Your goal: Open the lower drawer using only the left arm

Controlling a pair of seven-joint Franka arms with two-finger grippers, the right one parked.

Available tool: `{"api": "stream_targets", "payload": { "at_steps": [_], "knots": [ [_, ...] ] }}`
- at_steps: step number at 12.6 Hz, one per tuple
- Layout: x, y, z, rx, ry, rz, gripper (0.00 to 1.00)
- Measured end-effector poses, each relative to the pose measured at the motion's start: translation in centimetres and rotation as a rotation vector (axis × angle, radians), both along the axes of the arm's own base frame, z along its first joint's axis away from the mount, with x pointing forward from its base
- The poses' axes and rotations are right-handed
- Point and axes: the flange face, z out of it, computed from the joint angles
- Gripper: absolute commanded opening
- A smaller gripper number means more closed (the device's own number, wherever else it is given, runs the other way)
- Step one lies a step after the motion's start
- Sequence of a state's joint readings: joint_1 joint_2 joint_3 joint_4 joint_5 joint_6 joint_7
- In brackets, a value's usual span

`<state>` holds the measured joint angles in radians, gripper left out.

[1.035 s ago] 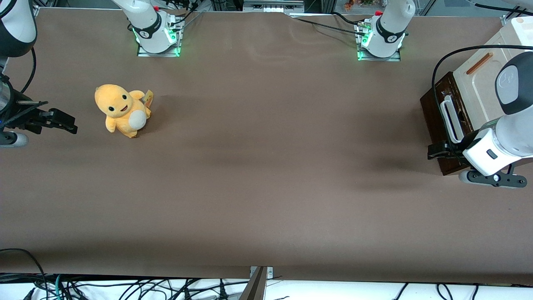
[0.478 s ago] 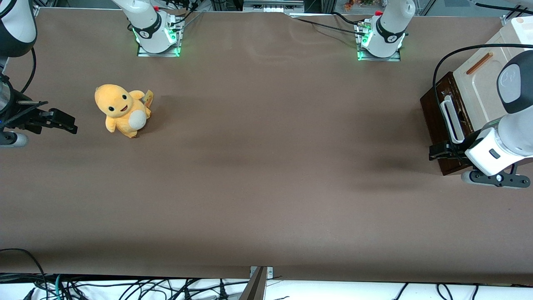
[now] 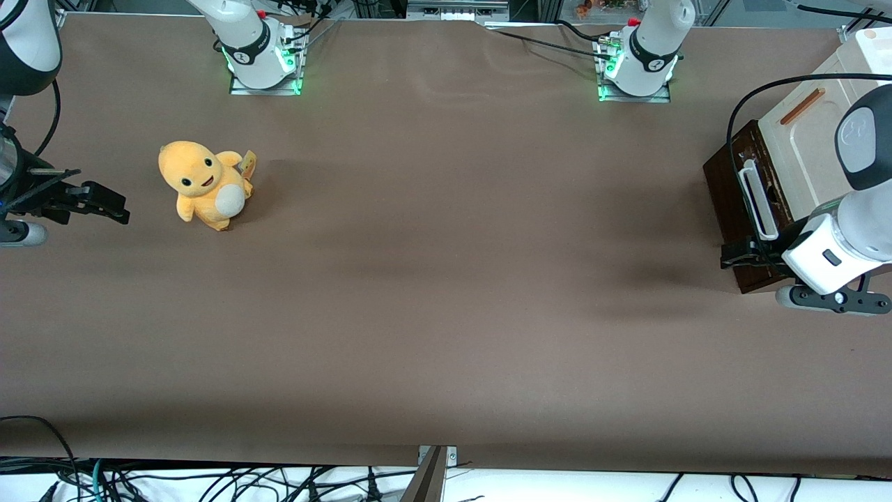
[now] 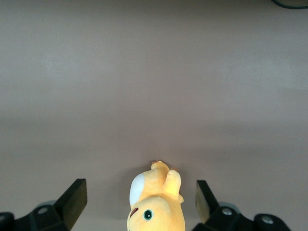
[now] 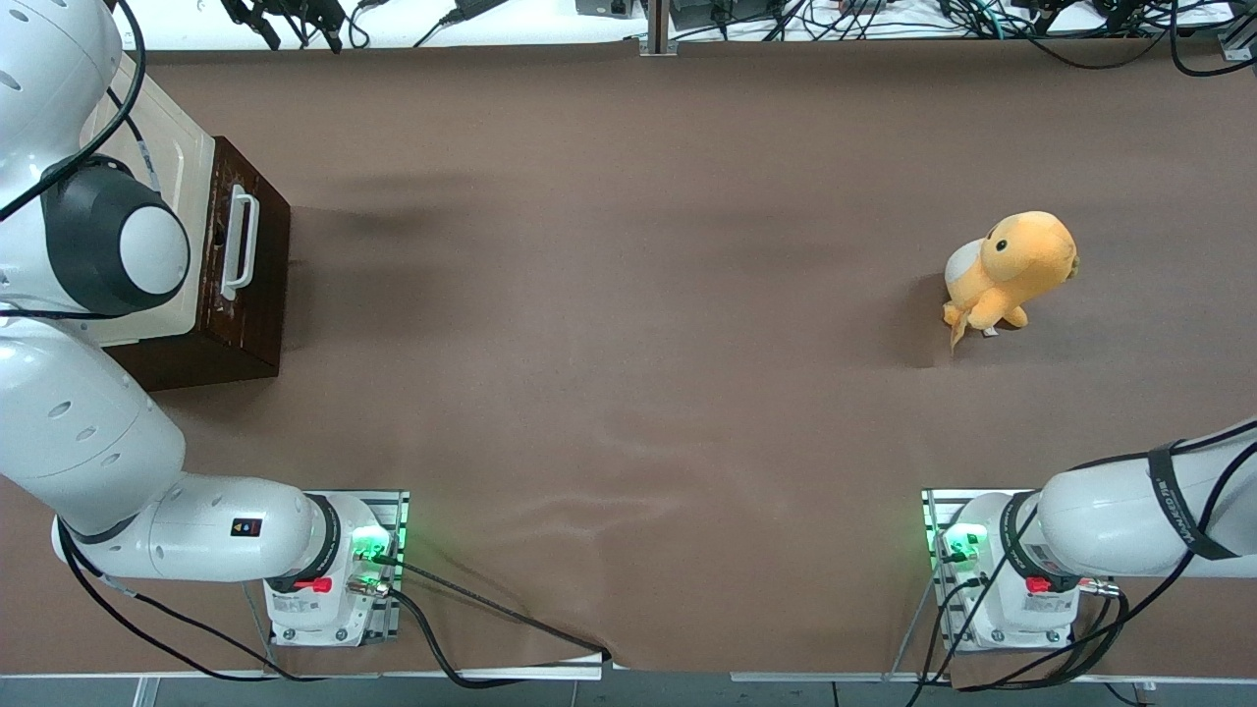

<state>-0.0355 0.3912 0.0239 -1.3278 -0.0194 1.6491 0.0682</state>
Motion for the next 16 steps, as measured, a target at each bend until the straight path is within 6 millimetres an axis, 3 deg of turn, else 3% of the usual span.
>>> {"api": "stream_targets", "payload": {
  "at_steps": [10,16],
  "knots": [
    [-1.5,-0.2,-1.0,0.078,0.128,0.0,1.0],
    [-3.6,-6.5,-3.2,0.357,0.224,0.098,1.0]
  ]
}}
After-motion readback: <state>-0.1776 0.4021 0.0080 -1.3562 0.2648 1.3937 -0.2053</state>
